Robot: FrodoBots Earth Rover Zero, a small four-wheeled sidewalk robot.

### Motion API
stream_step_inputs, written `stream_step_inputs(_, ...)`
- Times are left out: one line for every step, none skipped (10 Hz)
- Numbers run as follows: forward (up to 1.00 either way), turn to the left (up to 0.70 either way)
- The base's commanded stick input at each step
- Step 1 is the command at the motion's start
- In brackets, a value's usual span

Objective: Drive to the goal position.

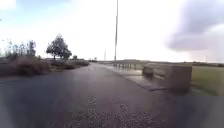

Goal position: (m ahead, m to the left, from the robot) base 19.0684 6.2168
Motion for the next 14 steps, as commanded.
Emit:
stream_step_inputs(0.45,0.23)
stream_step_inputs(0.45,0.16)
stream_step_inputs(0.45,0.09)
stream_step_inputs(0.45,0.02)
stream_step_inputs(0.45,0.00)
stream_step_inputs(0.45,0.00)
stream_step_inputs(0.45,0.00)
stream_step_inputs(0.45,0.00)
stream_step_inputs(0.45,0.00)
stream_step_inputs(0.45,0.00)
stream_step_inputs(0.45,0.00)
stream_step_inputs(0.45,0.00)
stream_step_inputs(0.45,0.00)
stream_step_inputs(0.45,0.00)
